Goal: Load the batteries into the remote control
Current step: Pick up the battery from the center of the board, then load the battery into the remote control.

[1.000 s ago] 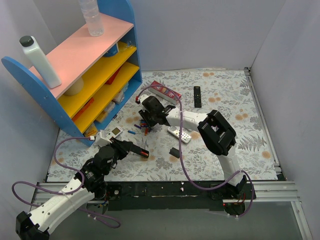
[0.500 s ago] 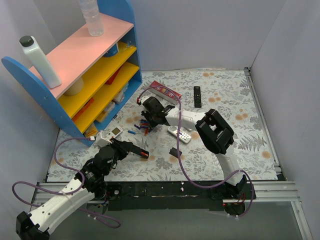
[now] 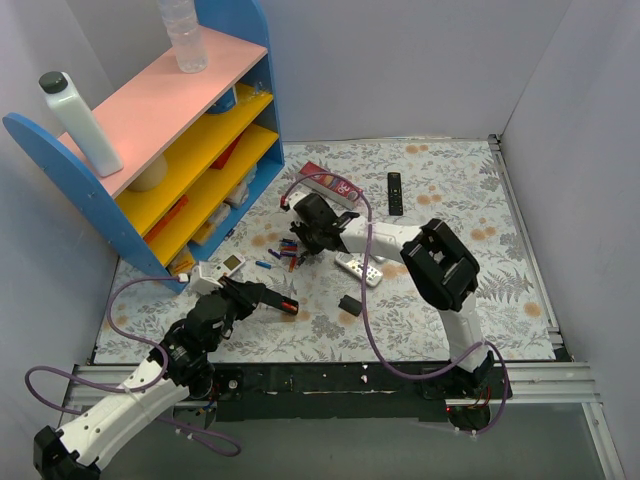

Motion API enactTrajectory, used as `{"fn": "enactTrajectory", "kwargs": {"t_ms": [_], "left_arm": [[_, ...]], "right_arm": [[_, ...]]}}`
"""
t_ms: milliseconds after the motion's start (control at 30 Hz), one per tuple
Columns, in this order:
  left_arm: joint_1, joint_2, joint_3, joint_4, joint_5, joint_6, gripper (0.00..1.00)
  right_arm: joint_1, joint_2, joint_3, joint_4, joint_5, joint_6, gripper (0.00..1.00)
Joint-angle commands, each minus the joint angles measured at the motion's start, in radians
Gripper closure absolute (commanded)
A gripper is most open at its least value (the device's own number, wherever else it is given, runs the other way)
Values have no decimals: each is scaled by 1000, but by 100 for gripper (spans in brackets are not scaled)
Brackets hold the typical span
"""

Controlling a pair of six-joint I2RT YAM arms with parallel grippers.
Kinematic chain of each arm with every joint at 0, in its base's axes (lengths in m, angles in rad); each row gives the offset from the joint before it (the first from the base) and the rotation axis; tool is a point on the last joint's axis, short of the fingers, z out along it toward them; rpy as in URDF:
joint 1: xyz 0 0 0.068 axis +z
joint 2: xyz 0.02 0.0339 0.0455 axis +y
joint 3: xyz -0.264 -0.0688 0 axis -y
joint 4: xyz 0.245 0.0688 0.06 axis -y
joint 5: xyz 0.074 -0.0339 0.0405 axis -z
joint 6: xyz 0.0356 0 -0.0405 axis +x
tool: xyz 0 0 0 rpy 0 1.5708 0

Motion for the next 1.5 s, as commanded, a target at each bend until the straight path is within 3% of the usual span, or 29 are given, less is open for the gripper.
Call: {"fn": "enactTrajectory", "kwargs": {"t_ms": [0,400,733,1033,1467], "left_arm": [[2,-49,-32,43,-6,5,100],[2,-129,-139,315,137,45,100],[2,-64,-173,529,234,36,100],[2,37,-164,619,260,13,100],[2,51,-173,693,304,-9,100]], "right_arm": [[-4,-169,-70,60,-19,-36,99],[52,-628,-444,89,-213,-174,99],[134,-902,-571,-32,-284,-227,99],[201,-967,-571,-128,-281,-253,99],[210,-936,-556,-171,-251,-264,99]]}}
